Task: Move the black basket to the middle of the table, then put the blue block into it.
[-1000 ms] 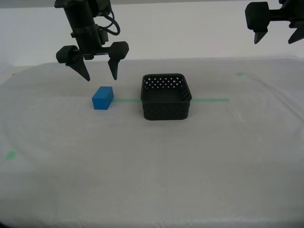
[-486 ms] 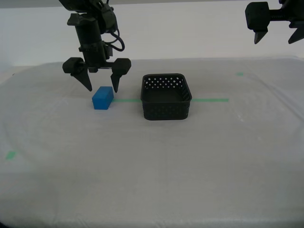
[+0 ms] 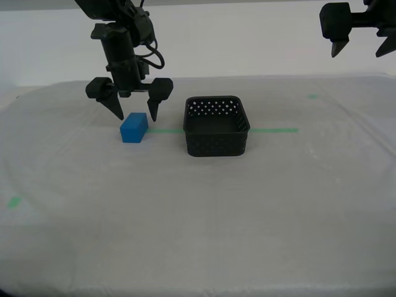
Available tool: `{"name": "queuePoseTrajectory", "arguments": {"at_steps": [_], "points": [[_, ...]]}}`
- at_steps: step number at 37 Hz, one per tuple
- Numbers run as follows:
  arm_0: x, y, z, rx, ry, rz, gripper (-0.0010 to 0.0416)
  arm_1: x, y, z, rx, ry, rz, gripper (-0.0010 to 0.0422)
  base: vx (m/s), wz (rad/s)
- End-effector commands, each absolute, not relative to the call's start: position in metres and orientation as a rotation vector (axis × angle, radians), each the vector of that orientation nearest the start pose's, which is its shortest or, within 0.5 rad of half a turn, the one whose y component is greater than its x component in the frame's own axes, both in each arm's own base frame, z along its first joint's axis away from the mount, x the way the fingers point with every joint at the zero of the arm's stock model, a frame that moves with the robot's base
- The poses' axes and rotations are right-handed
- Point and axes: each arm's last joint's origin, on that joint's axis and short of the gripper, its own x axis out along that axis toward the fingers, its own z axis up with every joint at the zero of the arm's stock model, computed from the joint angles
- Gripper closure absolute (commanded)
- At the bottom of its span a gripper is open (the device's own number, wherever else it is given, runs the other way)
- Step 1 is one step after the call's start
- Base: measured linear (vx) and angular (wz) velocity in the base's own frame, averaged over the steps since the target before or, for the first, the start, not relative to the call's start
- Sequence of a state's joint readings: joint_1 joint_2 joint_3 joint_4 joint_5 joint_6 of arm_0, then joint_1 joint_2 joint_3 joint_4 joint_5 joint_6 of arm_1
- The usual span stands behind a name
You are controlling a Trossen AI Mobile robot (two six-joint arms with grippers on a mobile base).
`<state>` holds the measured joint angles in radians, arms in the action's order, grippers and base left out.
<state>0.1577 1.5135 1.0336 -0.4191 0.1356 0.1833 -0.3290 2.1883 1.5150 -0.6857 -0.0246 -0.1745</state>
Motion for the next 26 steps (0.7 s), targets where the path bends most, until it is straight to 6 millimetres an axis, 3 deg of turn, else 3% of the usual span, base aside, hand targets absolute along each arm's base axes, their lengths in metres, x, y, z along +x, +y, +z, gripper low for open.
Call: {"name": "queuePoseTrajectory", "arguments": {"at_steps": [1, 16, 26], "points": [[0.307, 0.045, 0.232, 0.041, 0.886, -0.060, 0.0007, 0.399, -0.136, 0.117, 0.098, 1.360, -0.137, 0.0019, 0.000, 0.000], [0.307, 0.045, 0.232, 0.041, 0.886, -0.060, 0.0007, 0.389, -0.133, 0.099, 0.097, 1.366, -0.134, 0.0019, 0.000, 0.000], [0.307, 0.045, 0.232, 0.040, 0.887, -0.060, 0.0007, 0.389, -0.133, 0.098, 0.095, 1.358, -0.135, 0.0023, 0.000, 0.000]]}}
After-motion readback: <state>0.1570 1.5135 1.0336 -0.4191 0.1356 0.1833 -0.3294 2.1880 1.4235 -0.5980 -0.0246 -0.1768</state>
